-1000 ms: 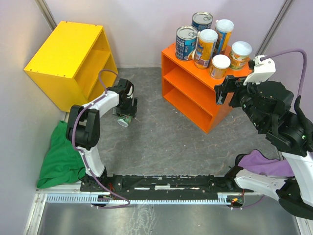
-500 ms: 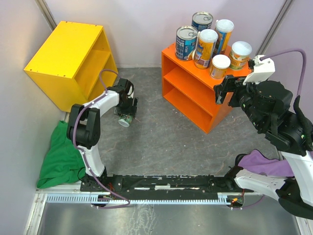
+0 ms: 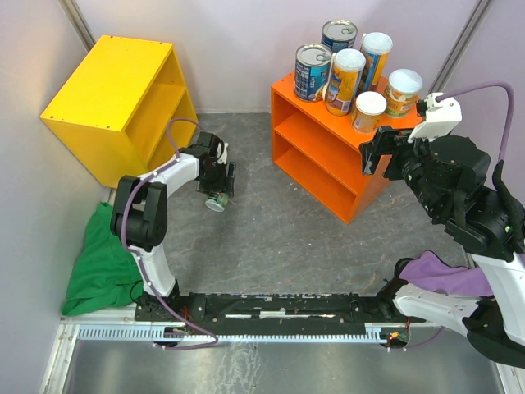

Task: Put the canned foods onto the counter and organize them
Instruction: Pick up the canned food from the center of the board.

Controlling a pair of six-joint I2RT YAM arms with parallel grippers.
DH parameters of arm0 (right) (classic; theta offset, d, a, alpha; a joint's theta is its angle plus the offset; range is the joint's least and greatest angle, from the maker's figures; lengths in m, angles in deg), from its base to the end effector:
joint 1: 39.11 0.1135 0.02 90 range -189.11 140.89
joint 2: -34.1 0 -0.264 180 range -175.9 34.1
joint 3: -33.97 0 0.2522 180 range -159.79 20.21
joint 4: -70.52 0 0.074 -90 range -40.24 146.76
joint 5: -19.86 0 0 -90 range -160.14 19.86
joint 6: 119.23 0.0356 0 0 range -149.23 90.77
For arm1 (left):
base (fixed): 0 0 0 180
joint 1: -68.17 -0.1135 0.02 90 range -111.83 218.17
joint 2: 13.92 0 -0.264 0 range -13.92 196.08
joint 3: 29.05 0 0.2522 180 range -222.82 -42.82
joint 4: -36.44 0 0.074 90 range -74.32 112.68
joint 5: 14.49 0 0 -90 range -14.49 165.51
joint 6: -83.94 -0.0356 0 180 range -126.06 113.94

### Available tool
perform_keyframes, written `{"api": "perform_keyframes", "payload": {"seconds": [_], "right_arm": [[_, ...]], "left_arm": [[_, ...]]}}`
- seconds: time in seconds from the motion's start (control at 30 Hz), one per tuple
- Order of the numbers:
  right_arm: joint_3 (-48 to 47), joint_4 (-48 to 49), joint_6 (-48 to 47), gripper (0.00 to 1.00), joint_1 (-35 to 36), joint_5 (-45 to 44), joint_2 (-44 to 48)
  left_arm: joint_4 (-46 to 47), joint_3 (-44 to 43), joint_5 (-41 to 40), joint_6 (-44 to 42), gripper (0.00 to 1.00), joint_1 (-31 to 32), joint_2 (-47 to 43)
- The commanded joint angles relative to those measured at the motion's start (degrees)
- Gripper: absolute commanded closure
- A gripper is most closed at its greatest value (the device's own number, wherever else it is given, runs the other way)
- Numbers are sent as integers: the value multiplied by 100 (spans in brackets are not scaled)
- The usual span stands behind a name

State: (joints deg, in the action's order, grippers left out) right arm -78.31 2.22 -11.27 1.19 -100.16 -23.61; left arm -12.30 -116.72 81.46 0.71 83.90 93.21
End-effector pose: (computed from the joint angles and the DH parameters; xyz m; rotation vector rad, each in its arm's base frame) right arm 0.1084 0.0686 0.5173 0.0224 1.7849 0.2584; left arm 0.3611 -0.1055 0.1802 0.2447 2.7676 -0.2460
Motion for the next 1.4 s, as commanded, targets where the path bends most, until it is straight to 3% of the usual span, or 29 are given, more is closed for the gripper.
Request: {"api": "perform_keyframes", "payload": {"seconds": [0.0, 0.6, 1.37], "right_arm": [[-98, 93, -3, 5, 24, -107, 70], [10, 28, -139, 5, 28, -410, 271], [-30, -237, 0, 3, 23, -976, 277]], "left_arm": [[624, 189, 385, 316, 97, 22, -692], [1541, 913, 112, 683, 97, 650, -1883], [2127, 432, -698, 697, 97, 2592, -3549]]}}
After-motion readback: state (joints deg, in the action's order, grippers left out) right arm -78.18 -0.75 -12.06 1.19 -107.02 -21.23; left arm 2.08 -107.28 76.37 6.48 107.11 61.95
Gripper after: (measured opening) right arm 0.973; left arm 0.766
